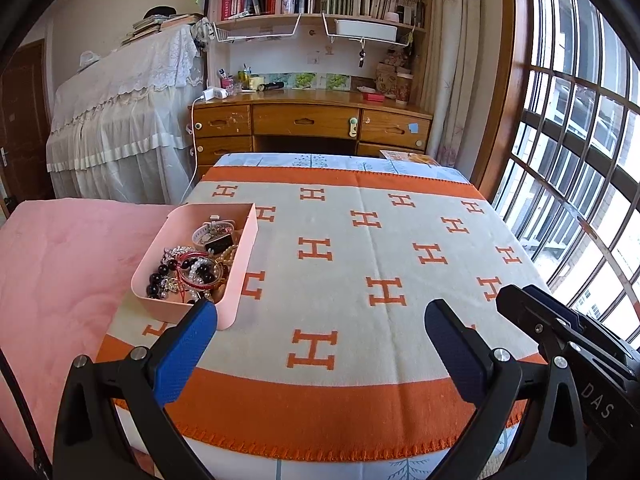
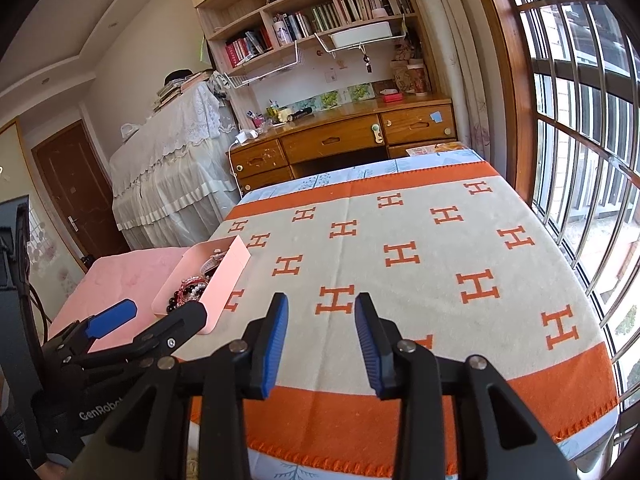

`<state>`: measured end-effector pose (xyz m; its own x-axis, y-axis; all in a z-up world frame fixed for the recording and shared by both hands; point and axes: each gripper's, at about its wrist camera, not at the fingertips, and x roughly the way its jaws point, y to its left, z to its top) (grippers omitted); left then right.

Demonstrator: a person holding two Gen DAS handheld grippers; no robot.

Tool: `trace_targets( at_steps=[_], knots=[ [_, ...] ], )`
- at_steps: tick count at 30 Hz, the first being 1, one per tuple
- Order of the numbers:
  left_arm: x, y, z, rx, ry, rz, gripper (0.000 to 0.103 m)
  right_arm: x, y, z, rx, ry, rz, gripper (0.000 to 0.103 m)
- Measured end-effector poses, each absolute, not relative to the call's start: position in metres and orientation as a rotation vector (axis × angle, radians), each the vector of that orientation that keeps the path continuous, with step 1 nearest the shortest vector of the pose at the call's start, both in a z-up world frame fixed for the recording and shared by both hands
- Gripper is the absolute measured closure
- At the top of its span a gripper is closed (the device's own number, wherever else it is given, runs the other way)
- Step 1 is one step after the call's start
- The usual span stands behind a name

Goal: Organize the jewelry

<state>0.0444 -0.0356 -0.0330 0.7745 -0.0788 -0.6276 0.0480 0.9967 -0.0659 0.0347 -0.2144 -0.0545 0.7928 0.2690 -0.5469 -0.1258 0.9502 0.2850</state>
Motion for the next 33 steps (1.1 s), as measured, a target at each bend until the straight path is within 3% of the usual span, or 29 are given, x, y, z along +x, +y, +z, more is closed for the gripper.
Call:
trace_targets(
  at_steps=[33],
  knots=[
    [0.0454,-0.0347,-0.0347,-0.045,0.67,-0.032,0.001,0.033,-0.2121,-0.0545,0.234,0.617,0.214,0.068]
  ],
)
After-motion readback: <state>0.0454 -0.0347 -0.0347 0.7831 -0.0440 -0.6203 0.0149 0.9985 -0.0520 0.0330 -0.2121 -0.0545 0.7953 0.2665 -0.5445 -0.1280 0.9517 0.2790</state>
